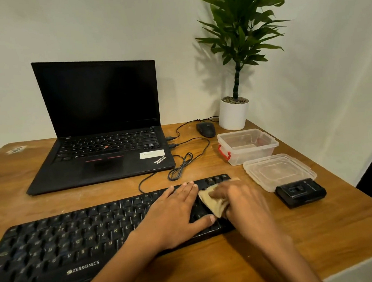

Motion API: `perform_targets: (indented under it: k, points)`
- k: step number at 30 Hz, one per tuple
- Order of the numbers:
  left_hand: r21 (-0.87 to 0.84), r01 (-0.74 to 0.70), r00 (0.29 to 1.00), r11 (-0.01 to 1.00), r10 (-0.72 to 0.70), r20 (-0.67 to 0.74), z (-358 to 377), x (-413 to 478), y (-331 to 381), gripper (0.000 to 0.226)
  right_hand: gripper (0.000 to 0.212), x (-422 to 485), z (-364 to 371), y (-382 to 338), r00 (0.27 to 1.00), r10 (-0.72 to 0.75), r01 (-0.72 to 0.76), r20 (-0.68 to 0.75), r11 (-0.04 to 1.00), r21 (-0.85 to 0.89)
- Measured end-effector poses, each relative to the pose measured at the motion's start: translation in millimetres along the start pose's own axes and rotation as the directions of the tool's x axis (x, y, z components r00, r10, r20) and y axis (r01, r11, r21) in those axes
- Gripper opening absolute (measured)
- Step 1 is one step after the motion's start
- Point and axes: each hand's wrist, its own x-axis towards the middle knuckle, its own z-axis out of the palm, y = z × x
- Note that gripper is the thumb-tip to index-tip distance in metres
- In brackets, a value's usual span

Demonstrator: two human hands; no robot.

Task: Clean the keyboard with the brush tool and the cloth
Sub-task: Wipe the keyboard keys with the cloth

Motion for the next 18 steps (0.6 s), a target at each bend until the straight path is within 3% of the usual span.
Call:
perform_targets:
  k: [4, 9, 12, 15, 18]
  points:
    - [-0.003, 0.003, 1.0, 1.0, -0.003, -0.023, 3, 0, 1, 0.084, 0.036, -8, -18, 16, 0.997, 0.024, -0.029, 0.076, 0.998, 0.056]
    - [-0.014, -0.008, 0.999, 1.0, 0.007, -0.052, 5, -1, 1, 0.087, 0.041, 14, -8, 5, 0.999, 0.033, -0.033, -0.001, 0.998, 0.055]
    - [-0.004, -0.006, 0.999, 1.0, 0.006, -0.051, 5, -1, 1, 0.087, 0.038, 4, -9, 9, 0.998, 0.004, -0.006, 0.064, 1.0, 0.02]
    - [0.031, -0.017, 0.998, 0.999, 0.019, -0.068, 2, 0, 2, 0.089, 0.036, 7, -26, 22, 0.988, 0.03, -0.048, 0.149, 0.991, 0.123]
    - [0.068, -0.036, 0.994, 0.997, 0.043, -0.103, 0, 5, 7, 0.09, 0.04, 25, -21, 25, 0.997, 0.07, -0.074, 0.035, 0.983, 0.169]
